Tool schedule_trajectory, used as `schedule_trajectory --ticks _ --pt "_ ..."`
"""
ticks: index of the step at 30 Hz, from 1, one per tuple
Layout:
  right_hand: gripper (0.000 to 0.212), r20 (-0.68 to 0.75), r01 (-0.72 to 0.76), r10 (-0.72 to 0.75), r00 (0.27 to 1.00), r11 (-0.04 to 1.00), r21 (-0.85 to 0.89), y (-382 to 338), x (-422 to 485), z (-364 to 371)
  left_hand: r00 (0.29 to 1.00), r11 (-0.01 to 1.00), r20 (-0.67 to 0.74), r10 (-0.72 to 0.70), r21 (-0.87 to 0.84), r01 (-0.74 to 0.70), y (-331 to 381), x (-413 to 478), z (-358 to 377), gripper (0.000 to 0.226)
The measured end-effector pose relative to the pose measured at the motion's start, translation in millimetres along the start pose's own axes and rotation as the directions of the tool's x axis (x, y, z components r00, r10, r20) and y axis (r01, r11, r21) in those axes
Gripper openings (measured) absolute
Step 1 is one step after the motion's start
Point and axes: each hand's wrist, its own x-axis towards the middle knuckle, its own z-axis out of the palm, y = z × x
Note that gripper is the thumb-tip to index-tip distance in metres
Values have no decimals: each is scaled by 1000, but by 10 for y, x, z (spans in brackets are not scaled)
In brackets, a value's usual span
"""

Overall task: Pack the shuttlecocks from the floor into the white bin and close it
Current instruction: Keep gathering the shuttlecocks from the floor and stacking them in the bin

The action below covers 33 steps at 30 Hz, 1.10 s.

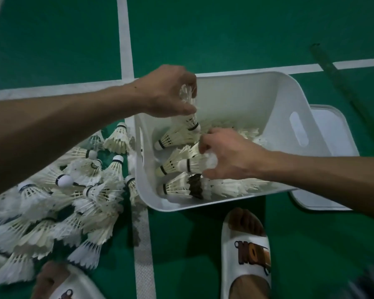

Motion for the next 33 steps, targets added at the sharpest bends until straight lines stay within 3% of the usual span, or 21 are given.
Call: schedule_trajectory --ticks 9,16,24,28,31,33 --pt "51 30 49 -50 998 997 53 -372 334 276 997 1000 -73 -6 -1 6 -254 -127 -93 34" --pt "77 154 59 -53 987 998 -33 -350 340 296 996 1000 -87 6 -5 -6 -290 -166 -73 35" --pt "64 92 46 -45 995 999 -9 -426 389 359 997 1000 -81 11 -11 -12 -316 -172 -46 34" --pt "75 120 90 -83 989 994 -55 -407 381 354 997 1000 -73 16 -2 -16 -315 -186 -46 35" --pt "83 80 64 -67 994 997 43 -360 313 203 999 1000 -53 13 16 -12 -322 -188 -48 36" --pt "69 14 -14 13 1000 991 136 -274 238 103 999 1000 -39 8 20 -7 -319 -182 -47 38"
